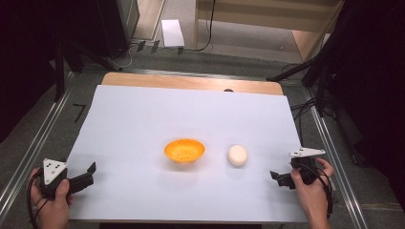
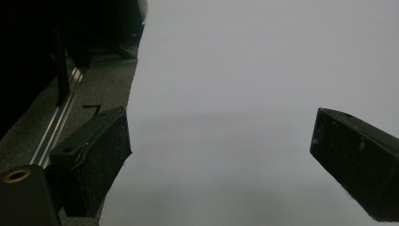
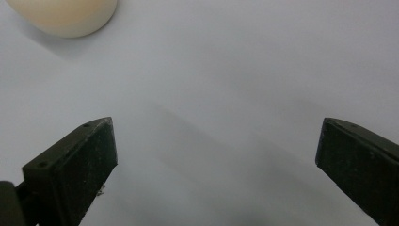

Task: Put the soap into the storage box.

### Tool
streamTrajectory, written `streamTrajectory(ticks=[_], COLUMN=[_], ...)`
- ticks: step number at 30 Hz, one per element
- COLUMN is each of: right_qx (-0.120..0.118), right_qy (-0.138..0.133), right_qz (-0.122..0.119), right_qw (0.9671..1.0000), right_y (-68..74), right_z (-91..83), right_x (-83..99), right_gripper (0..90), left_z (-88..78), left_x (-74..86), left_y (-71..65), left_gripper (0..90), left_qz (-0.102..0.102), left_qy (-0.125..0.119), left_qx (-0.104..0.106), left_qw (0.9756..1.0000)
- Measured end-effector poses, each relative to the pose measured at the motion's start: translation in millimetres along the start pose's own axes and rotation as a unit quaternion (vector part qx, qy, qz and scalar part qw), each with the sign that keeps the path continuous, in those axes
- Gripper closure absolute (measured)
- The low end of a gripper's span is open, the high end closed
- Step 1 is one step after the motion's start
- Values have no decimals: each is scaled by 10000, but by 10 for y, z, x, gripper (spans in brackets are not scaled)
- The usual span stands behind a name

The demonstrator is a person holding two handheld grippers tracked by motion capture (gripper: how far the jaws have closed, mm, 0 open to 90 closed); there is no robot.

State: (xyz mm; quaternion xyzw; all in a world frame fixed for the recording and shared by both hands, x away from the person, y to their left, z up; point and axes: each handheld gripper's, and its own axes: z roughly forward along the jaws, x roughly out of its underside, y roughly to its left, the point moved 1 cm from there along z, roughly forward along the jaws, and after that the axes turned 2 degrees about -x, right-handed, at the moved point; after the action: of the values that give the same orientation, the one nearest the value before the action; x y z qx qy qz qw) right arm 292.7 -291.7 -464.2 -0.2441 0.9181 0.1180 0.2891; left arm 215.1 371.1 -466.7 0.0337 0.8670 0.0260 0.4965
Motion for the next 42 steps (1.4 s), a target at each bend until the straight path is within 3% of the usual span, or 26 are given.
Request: streamTrajectory(ticks=[16,26,42], right_qx=[-210,-329,-522], right_qy=[658,867,1168], right_qz=[-318,-474,-897], right_qw=[9971,9946,9877], right_y=[69,154,364], right_z=[149,217,357], right_x=[-254,-384,-695], right_gripper=[0,0,0], left_z=[2,2,2], left_x=[1,1,0], left_y=[-1,-1,1], left_gripper=[59,59,59], left_qz=[2,4,2], left_qy=[-16,-13,-12], left_qx=[10,10,16], left_qw=[10000,10000,10000])
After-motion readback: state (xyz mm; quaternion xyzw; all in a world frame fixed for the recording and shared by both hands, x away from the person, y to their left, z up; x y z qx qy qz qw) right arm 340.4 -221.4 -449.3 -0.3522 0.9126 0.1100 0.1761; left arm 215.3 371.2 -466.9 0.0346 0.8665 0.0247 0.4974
